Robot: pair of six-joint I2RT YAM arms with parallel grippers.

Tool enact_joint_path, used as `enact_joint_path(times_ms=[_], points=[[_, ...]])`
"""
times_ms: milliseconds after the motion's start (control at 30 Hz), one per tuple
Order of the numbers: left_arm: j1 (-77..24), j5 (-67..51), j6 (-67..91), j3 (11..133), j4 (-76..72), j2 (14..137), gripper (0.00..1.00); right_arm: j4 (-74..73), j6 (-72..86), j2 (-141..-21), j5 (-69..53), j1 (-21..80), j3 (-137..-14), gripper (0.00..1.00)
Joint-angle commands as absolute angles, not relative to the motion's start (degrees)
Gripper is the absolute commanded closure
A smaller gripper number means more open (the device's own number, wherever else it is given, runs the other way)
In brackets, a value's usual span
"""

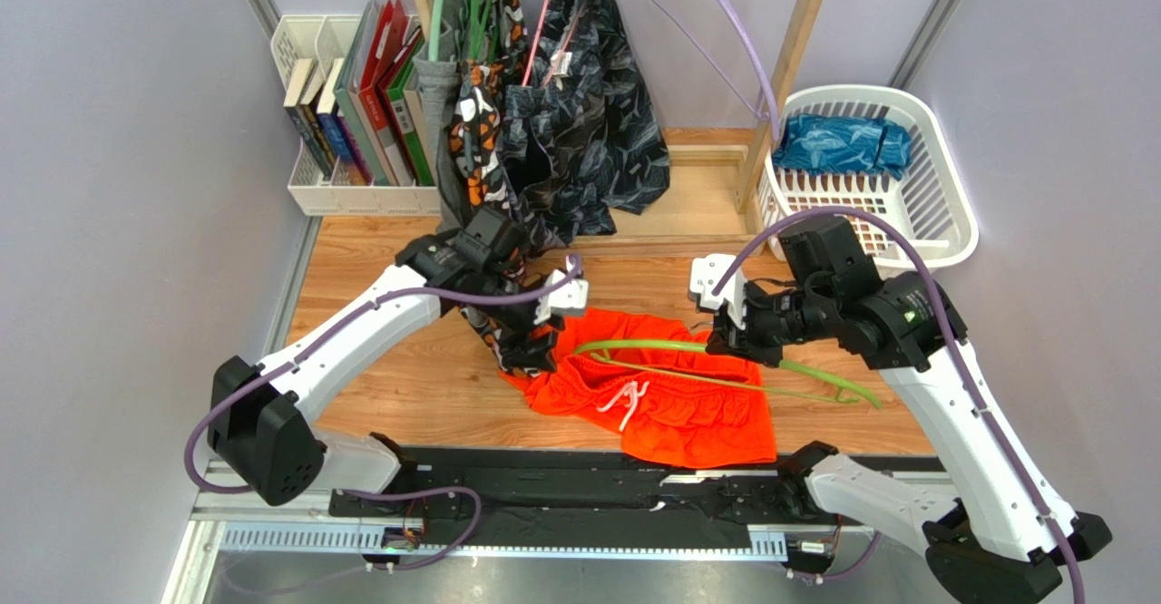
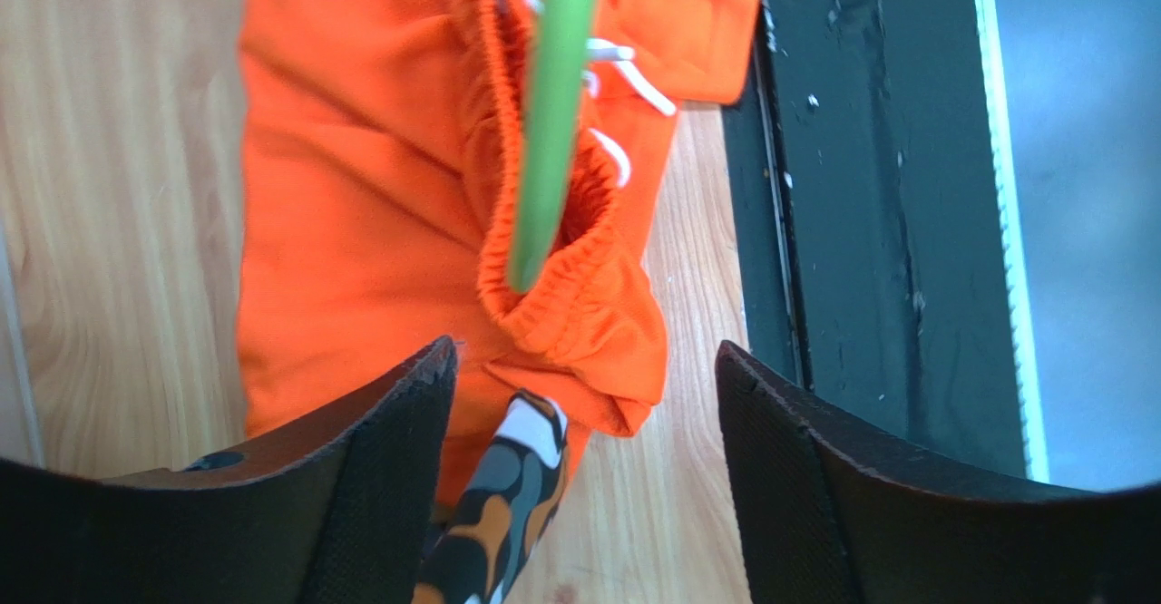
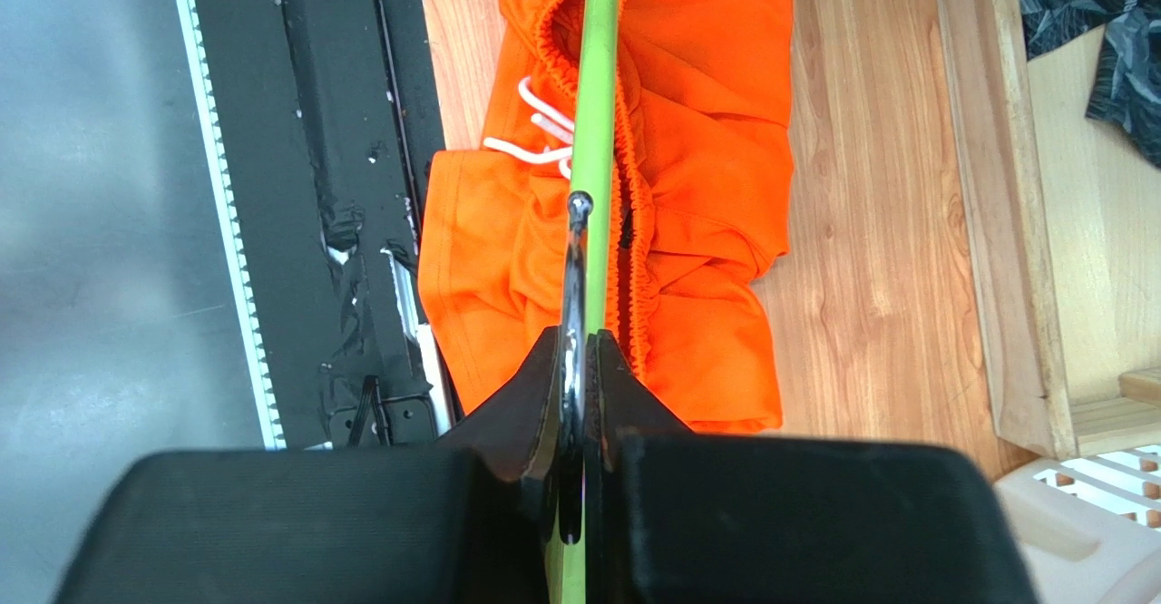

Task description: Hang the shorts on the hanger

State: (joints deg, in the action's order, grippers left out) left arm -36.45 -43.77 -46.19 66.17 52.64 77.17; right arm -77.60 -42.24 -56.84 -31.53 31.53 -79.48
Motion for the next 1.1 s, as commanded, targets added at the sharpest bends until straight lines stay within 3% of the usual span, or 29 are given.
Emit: enact_joint_path(times_ms=[0, 700, 1000, 1067], points=[[-38.14, -45.61, -59.56, 62.67, 49.57, 75.5, 0.28, -78.4, -45.53, -57.47, -32.52, 31.38, -79.45, 1.0], [-41.66, -42.8, -73.3, 57.48, 43.68, 82.53, 0.38, -82.0, -53.09, -62.67, -31.46, 31.38, -79.28, 1.0], [-42.98, -38.85, -78.39, 57.74, 46.84, 85.25, 0.5, -82.53, -52.74, -64.51, -31.38, 31.29, -78.84, 1.0], [-42.98, -38.58, -79.1, 58.27, 48.68, 85.34, 0.58, -83.05, -52.74, -64.77, -31.73, 31.38, -78.84, 1.0]])
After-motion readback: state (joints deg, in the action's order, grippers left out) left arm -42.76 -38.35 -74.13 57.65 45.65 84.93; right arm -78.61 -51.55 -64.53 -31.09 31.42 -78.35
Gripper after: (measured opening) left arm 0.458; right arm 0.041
